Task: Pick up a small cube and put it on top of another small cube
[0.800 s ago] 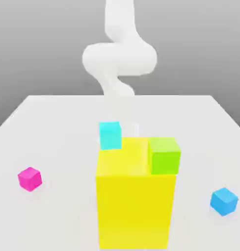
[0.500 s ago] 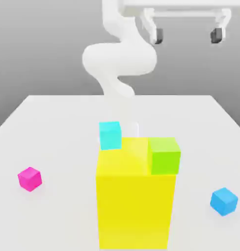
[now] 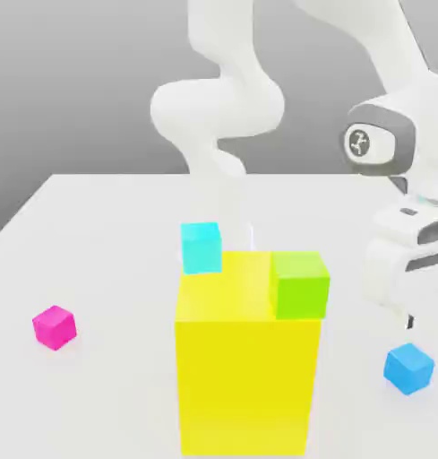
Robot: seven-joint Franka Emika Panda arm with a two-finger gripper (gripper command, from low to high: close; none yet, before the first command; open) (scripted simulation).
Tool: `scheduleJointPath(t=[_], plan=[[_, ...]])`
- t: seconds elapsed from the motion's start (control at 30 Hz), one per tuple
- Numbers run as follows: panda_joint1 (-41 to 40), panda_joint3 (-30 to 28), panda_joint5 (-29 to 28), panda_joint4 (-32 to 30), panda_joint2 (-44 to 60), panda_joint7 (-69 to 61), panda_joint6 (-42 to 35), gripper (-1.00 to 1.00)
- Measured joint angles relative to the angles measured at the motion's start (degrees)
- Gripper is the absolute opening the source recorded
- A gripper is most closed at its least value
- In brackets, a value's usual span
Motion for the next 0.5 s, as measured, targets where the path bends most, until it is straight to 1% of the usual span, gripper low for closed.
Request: scheduleJointPath(t=[0.1, 0.2, 0.23, 0.43, 0.5], plan=[[3.09, -2.11, -3.81, 0.19, 6.38, 3.37, 3.72, 0.00], [6.97, -6.56, -7.27, 1.46, 12.53, 6.09, 8.38, 0.00], [7.63, -7.40, -8.20, 1.77, 13.86, 6.78, 9.40, -1.00], [8.02, -7.86, -8.68, 1.93, 14.52, 7.18, 9.96, -1.00], [6.93, -6.48, -7.37, 1.43, 12.47, 6.17, 8.36, -1.00]])
